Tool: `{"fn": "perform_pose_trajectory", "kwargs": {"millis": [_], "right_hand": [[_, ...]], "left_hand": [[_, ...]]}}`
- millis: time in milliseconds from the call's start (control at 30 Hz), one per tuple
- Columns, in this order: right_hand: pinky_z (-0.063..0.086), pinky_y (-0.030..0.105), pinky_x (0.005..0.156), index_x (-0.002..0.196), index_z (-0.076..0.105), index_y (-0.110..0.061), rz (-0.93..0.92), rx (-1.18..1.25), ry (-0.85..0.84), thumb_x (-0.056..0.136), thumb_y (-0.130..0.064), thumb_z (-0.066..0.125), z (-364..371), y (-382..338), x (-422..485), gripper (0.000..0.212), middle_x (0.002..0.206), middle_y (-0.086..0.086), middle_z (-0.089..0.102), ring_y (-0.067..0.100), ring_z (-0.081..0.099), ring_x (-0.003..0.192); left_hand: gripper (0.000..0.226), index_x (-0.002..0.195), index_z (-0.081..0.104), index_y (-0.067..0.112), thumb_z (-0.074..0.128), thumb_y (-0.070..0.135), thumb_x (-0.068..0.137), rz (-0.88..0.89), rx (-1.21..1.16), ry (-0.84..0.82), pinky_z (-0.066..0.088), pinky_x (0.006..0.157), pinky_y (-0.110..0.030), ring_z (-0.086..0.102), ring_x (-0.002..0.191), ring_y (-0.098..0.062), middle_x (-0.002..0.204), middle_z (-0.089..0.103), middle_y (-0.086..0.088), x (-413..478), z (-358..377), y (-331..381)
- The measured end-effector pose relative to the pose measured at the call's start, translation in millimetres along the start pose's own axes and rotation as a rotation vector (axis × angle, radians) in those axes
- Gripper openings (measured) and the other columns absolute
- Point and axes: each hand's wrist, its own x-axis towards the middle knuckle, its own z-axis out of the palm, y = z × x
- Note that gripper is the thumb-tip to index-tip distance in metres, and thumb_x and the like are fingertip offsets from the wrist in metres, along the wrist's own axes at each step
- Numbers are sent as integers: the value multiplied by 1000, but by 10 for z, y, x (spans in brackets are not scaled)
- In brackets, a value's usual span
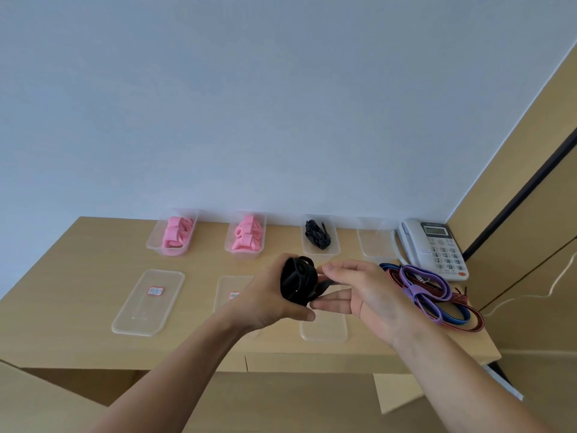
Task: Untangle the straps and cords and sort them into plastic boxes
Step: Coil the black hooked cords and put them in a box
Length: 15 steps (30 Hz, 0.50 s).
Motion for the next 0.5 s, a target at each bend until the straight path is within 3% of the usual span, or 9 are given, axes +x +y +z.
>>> {"fn": "perform_pose_trajectory", "kwargs": {"millis": [100,200,267,367,500], "right_hand": [[62,47,72,106,72,-7,-89,-54,38,92,-19,70,182,11,89,18,100,25,72,50,71,78],[61,43,54,98,74,-22,-233,-192,189,92,-31,71,387,125,216,11,84,15,72,41,70,60],[58,41,49,99,71,-26,-303,-263,297,91,-36,71,473,240,307,13,79,10,72,35,68,53],[59,42,53,101,62,-31,-365,-270,470,87,-35,76,501,411,394,20,79,3,71,27,70,53],[62,44,66,109,69,-35,-396,-361,552,91,-22,71,374,552,559,22,84,-4,72,19,74,69]], "left_hand": [[63,116,59,18,85,-5,64,-16,16,23,58,70,-19,70,91,2,108,74,2,-15,-157,-56],[53,114,61,17,82,-1,69,-75,-49,2,57,64,-20,68,74,3,89,74,16,-30,-258,-120],[50,116,62,12,79,-3,72,-112,-148,-39,60,66,-28,67,68,-4,79,72,17,-29,-282,-187],[51,116,64,5,77,0,66,-198,-326,-67,60,69,-36,65,70,-13,87,73,4,55,-289,-288],[58,121,60,4,76,5,66,-250,-463,-104,57,72,-35,64,78,-19,97,70,-3,303,-197,-342]]}}
